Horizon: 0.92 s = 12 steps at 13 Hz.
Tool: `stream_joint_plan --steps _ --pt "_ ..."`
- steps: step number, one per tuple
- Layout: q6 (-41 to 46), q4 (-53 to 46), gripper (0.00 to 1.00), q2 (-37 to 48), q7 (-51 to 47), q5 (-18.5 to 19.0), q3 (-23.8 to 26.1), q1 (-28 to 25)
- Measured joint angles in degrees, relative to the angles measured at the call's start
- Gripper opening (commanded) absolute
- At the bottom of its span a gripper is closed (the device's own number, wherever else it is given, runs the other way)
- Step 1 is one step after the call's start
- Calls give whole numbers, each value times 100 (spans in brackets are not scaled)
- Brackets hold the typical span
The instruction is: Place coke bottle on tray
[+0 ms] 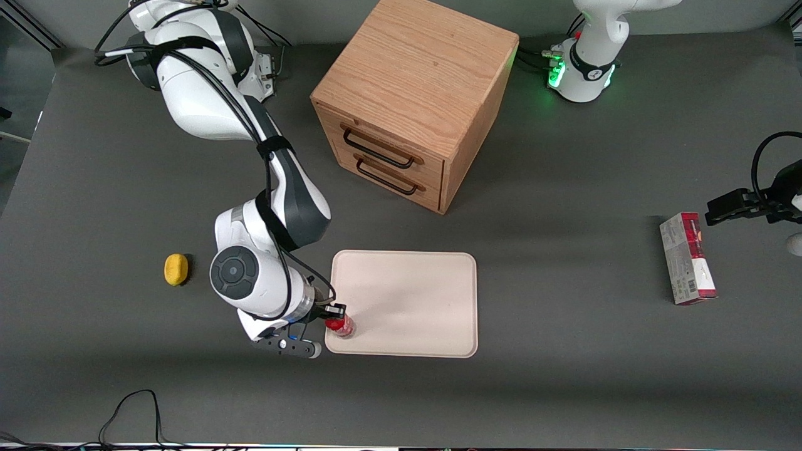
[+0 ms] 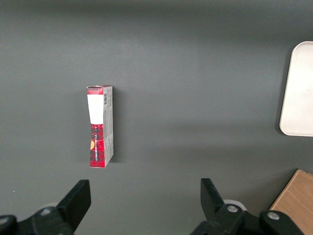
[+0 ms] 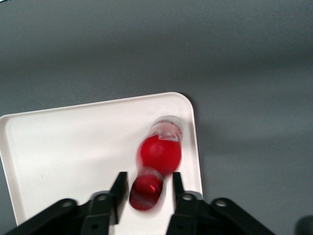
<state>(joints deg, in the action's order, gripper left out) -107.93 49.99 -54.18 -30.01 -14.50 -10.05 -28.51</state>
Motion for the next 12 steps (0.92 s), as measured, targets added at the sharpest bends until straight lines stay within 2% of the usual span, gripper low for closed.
stream_joint_plan --steps 9,12 --pt "28 -80 100 36 -5 0 -4 0" --pt "527 301 100 559 385 0 -80 61"
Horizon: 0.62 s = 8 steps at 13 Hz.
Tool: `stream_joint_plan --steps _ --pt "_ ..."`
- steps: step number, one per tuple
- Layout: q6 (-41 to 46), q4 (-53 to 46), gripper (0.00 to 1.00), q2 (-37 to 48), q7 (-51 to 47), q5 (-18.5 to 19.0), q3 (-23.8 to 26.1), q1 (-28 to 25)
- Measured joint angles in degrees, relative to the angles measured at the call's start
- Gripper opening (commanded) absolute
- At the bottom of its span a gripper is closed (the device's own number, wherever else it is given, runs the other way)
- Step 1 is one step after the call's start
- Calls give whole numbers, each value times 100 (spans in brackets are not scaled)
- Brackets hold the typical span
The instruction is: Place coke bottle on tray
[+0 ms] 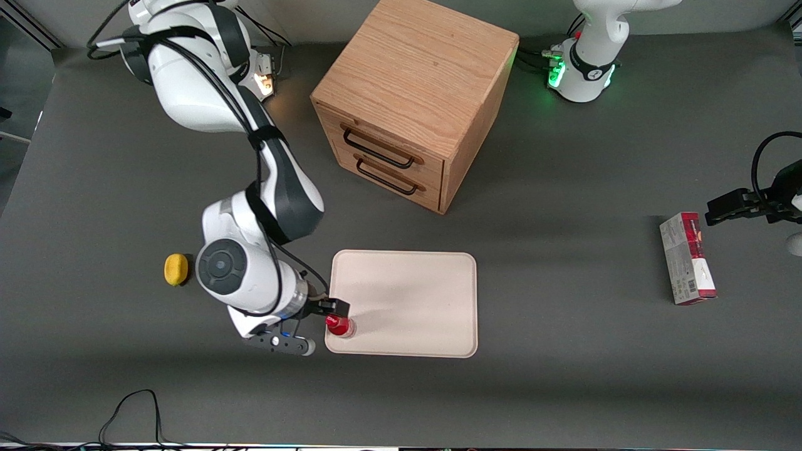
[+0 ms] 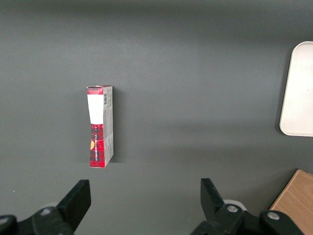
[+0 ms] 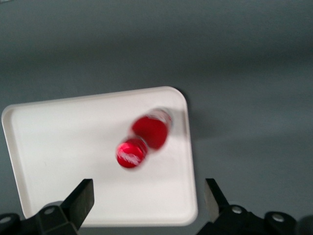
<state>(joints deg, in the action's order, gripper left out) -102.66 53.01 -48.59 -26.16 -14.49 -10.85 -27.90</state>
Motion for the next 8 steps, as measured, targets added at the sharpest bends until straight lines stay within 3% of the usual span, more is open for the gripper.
stream_joint_plan --steps 5,8 --pt "141 2709 100 2426 1601 34 -590 187" --pt "202 4551 100 4264 1954 655 -725 186"
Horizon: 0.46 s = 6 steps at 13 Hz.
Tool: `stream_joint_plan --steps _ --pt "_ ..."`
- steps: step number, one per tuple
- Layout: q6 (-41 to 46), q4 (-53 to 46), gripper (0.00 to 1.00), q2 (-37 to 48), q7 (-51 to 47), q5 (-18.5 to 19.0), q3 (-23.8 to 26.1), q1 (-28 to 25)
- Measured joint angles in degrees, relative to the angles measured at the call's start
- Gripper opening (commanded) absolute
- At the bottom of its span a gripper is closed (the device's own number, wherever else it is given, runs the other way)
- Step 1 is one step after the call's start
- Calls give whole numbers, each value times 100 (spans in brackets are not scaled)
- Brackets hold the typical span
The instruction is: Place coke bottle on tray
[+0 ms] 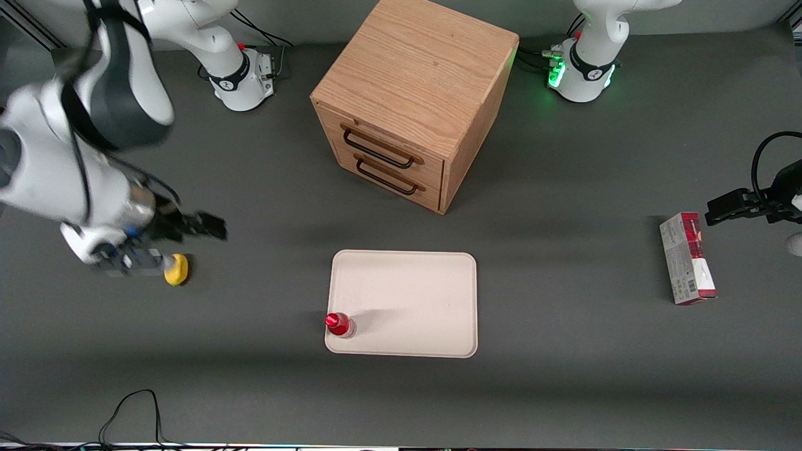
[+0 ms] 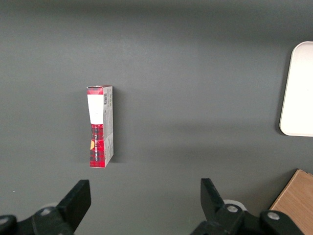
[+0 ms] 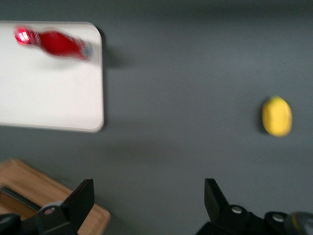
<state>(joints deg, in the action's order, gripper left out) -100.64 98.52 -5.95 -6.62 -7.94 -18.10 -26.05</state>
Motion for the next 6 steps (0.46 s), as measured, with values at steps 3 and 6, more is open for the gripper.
stream_joint_plan --steps 3,6 --pt "190 963 100 1133 384 294 -199 -16" --pt "449 1005 100 1267 549 699 -208 99"
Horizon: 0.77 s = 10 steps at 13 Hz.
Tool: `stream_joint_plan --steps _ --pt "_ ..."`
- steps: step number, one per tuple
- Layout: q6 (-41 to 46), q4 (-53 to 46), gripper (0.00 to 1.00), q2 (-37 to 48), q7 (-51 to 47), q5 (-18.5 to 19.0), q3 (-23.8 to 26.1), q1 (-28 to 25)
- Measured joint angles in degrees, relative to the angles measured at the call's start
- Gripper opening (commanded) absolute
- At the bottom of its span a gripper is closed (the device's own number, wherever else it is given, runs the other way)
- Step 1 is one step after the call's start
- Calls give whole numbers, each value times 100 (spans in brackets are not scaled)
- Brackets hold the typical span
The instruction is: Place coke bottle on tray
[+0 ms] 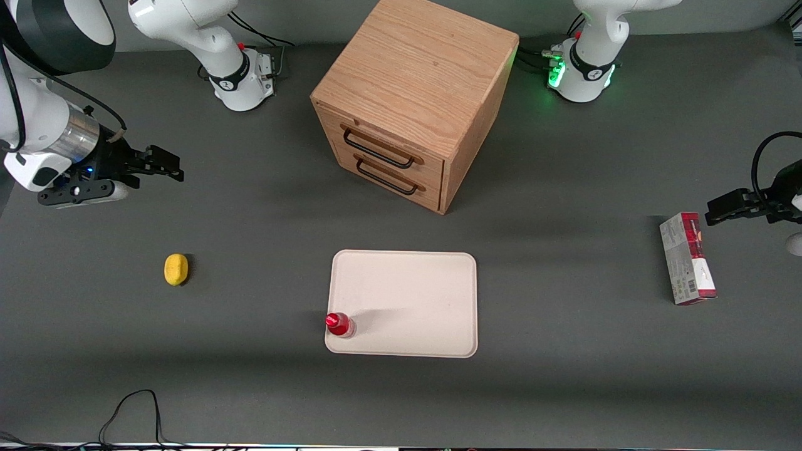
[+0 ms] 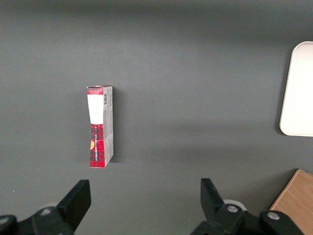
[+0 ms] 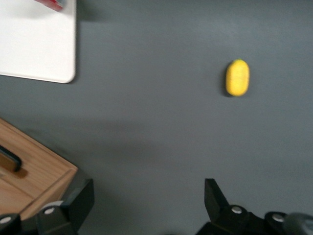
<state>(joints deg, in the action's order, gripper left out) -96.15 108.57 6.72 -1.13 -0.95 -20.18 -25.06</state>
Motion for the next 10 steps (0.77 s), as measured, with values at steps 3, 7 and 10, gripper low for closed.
stream_joint_plan --steps 3,7,10 --pt "149 -118 100 -6 57 35 1377 1425" --pt "293 -512 100 -170 64 -356 1689 1705" --pt "702 -768 100 -237 460 -418 1687 1838"
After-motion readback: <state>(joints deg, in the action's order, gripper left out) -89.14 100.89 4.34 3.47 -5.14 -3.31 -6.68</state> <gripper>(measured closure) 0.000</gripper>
